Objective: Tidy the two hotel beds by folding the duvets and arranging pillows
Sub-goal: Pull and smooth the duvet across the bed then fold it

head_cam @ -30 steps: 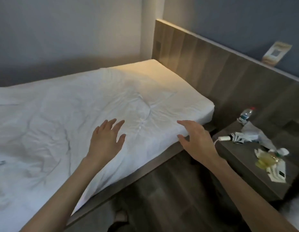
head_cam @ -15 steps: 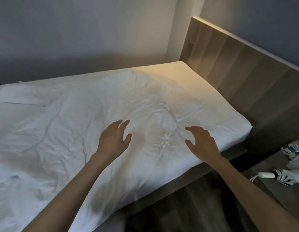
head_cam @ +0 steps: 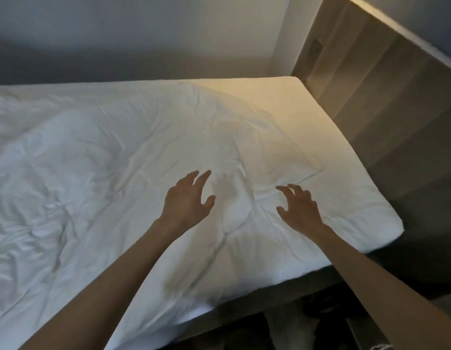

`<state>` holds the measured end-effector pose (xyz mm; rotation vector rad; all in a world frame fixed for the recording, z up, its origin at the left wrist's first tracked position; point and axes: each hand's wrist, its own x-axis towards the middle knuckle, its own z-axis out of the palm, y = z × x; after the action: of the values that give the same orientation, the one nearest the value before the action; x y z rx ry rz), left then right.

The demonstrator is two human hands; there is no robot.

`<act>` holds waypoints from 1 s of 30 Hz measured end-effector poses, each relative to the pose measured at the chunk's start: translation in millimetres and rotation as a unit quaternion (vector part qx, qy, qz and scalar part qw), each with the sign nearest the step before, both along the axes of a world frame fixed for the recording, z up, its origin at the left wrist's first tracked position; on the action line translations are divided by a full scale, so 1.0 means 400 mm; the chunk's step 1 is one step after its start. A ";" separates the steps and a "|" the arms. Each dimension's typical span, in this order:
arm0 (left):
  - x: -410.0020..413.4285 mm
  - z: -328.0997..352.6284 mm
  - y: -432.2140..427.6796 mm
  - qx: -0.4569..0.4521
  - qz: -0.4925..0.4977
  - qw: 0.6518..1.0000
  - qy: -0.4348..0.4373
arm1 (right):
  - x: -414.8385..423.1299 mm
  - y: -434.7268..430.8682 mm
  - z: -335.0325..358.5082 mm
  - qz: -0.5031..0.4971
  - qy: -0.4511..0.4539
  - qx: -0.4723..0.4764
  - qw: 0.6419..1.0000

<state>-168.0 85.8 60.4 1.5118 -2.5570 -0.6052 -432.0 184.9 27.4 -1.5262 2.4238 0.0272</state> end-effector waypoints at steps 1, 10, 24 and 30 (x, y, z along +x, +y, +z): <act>-0.049 -0.022 -0.006 0.018 0.012 1.000 -0.004 | -0.046 -0.021 -0.015 0.011 -0.002 0.012 1.000; -0.356 -0.228 -0.052 0.145 0.090 0.985 -0.038 | -0.339 -0.163 -0.172 0.089 -0.018 0.083 0.992; -0.492 -0.730 -0.076 0.098 0.097 0.982 -0.127 | -0.449 -0.348 -0.646 0.168 0.010 0.138 0.976; -0.449 -0.818 -0.139 0.012 0.099 0.995 0.011 | -0.472 -0.433 -0.736 0.209 0.057 -0.013 0.976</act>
<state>-347.5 30.3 -266.7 1.7291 -2.3521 -0.6260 -620.7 11.9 -266.9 -2.0712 2.1427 0.1731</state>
